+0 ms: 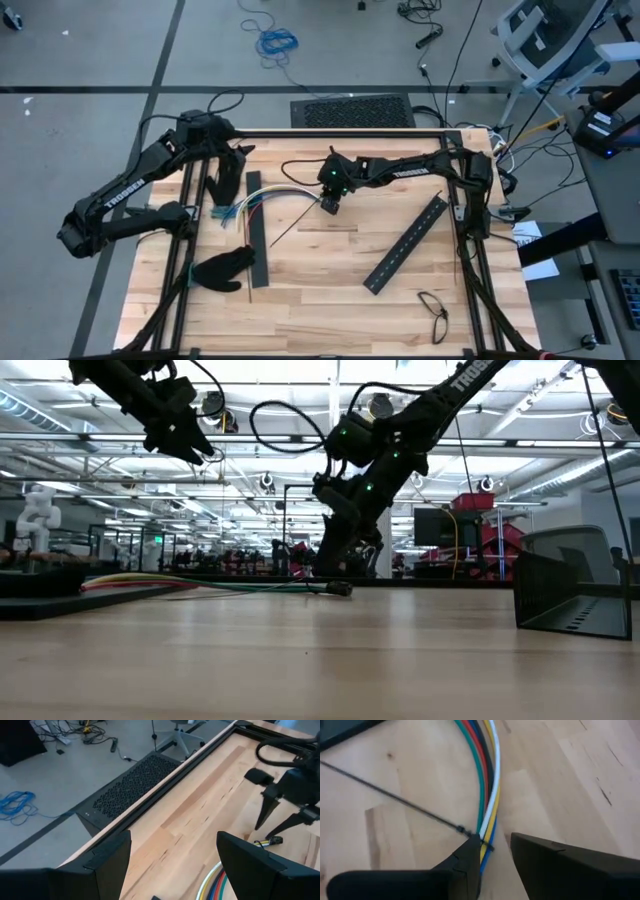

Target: Ziptie cables

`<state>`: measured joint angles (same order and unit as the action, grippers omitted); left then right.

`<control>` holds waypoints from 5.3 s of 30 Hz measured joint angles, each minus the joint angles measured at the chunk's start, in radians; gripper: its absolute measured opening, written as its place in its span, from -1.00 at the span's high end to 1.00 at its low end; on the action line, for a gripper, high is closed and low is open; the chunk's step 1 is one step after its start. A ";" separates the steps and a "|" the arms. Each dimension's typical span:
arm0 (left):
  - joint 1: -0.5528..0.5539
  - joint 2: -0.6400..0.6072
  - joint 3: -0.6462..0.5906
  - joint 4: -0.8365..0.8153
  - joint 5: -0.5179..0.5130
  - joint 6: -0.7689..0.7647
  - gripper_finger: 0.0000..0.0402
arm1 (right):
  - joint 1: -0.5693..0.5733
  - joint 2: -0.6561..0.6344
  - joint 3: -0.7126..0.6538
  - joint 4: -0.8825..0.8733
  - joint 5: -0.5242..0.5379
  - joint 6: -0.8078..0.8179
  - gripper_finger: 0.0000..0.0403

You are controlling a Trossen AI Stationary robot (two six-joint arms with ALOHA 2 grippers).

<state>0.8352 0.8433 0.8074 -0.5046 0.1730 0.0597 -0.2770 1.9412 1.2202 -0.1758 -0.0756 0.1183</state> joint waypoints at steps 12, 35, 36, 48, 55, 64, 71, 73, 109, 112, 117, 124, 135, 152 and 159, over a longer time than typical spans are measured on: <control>0.000 -0.002 0.000 -0.009 -0.006 -0.002 -0.45 | 0.002 0.099 0.117 -0.111 -0.031 -0.001 0.48; 0.000 -0.002 0.000 -0.013 -0.005 0.005 -0.45 | 0.008 0.071 0.116 -0.161 -0.034 -0.108 0.48; 0.000 -0.002 0.000 -0.013 -0.005 0.004 -0.45 | 0.006 0.071 0.116 -0.157 -0.024 -0.112 0.48; 0.000 -0.002 0.000 -0.013 -0.005 -0.001 -0.45 | -0.002 0.075 0.117 -0.139 -0.040 -0.163 0.48; 0.000 -0.002 0.000 -0.013 -0.006 -0.002 -0.45 | -0.003 0.092 0.116 -0.137 -0.062 -0.165 0.48; 0.000 -0.002 0.000 -0.012 -0.006 -0.002 -0.45 | -0.003 0.092 0.117 -0.137 -0.057 -0.167 0.48; 0.000 -0.002 0.000 -0.012 -0.006 -0.002 -0.45 | -0.003 0.092 0.117 -0.130 -0.055 -0.164 0.48; 0.000 -0.002 0.000 -0.012 -0.006 -0.002 -0.45 | -0.003 0.092 0.117 -0.127 -0.055 -0.163 0.48; -0.001 -0.027 -0.228 0.176 0.039 -0.082 -0.45 | -0.049 0.030 0.199 -0.259 -0.216 0.013 1.00; -0.001 -0.048 -0.265 0.215 0.028 -0.091 -0.45 | -0.064 -0.015 0.198 -0.281 -0.225 0.004 1.00; -0.003 -0.036 -0.294 0.406 0.103 -0.168 -0.45 | -0.070 -0.057 0.199 -0.249 -0.332 0.023 1.00; -0.034 0.103 -0.322 0.728 0.256 -0.270 -0.45 | -0.041 -0.091 0.198 -0.218 -0.405 0.037 1.00; -0.178 0.396 -0.322 1.082 0.402 -0.484 -0.45 | -0.032 -0.130 0.199 -0.142 -0.421 0.097 1.00; -0.278 0.436 -0.443 1.134 0.302 -0.577 -0.45 | -0.038 -0.130 0.198 -0.149 -0.423 0.075 1.00; -0.243 0.393 -0.442 1.099 0.339 -0.470 -0.45 | -0.039 -0.129 0.198 -0.148 -0.430 0.073 1.00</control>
<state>0.5919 1.2358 0.3658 0.5943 0.5123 -0.4103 -0.3163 1.8117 1.4185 -0.3237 -0.5053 0.1909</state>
